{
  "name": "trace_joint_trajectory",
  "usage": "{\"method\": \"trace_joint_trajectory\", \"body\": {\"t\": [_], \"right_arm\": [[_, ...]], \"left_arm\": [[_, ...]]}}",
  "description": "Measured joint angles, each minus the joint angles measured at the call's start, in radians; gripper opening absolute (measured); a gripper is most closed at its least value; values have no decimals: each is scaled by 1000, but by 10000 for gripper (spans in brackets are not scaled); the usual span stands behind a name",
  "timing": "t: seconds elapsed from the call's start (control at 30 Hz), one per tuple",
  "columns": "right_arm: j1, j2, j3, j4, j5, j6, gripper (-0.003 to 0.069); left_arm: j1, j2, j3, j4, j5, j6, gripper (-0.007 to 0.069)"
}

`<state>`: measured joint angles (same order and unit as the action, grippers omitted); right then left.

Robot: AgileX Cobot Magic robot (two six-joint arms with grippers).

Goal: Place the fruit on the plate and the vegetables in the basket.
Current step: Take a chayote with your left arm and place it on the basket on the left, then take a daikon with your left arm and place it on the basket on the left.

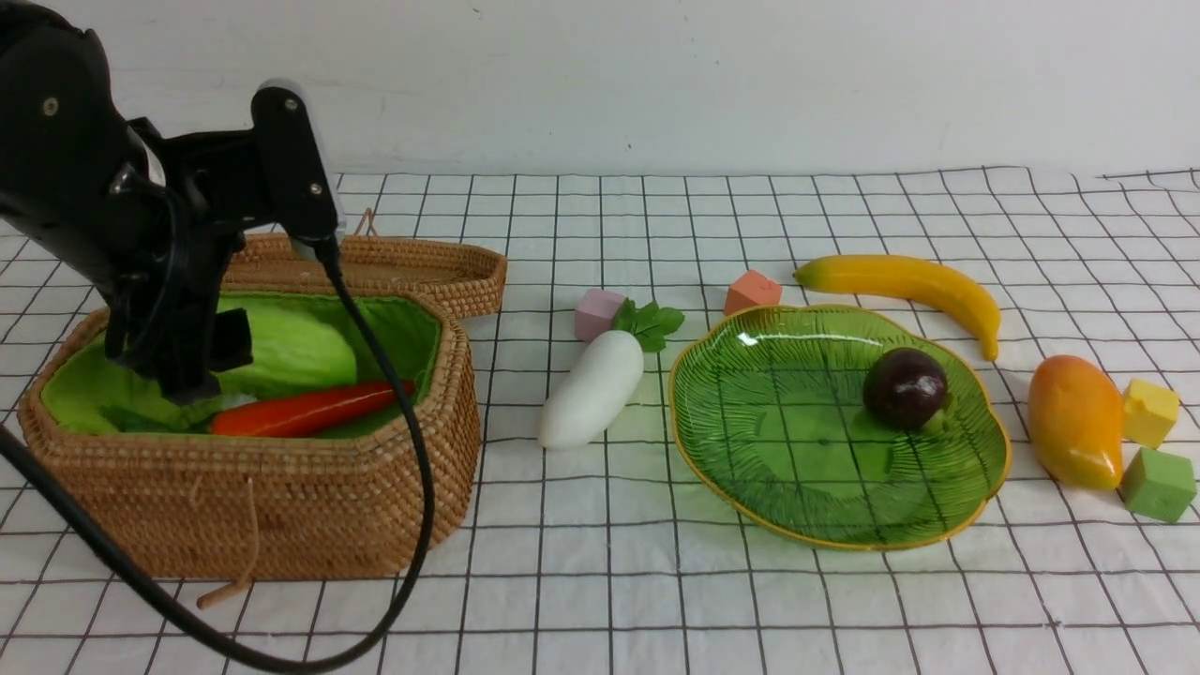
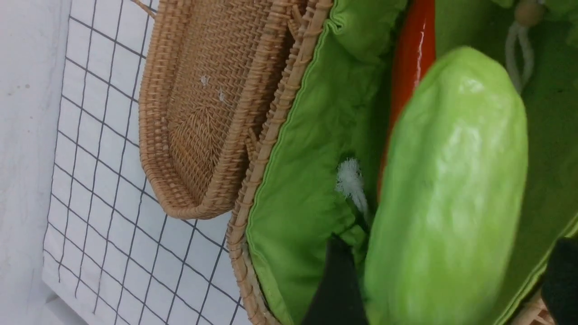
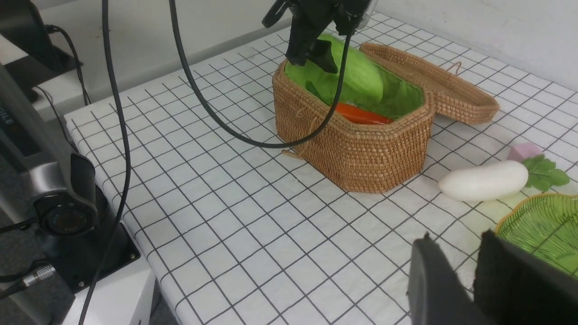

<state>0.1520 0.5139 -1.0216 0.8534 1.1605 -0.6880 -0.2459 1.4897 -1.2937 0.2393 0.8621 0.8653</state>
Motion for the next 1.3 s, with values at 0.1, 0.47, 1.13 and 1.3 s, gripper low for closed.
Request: {"method": "trace_joint_trajectory", "body": {"t": [0.1, 0.47, 1.13, 1.3], "right_arm": [[0, 0, 0, -1, 0, 0, 179], [0, 0, 0, -202, -21, 233, 183], [0, 0, 0, -327, 48, 349, 185], [0, 0, 0, -327, 50, 349, 189]], "left_arm": [[0, 0, 0, -1, -1, -1, 581], [-129, -43, -13, -385, -144, -426, 227], [-374, 688, -610, 69, 83, -897, 603], [-374, 741, -615, 103, 25, -912, 618]]}}
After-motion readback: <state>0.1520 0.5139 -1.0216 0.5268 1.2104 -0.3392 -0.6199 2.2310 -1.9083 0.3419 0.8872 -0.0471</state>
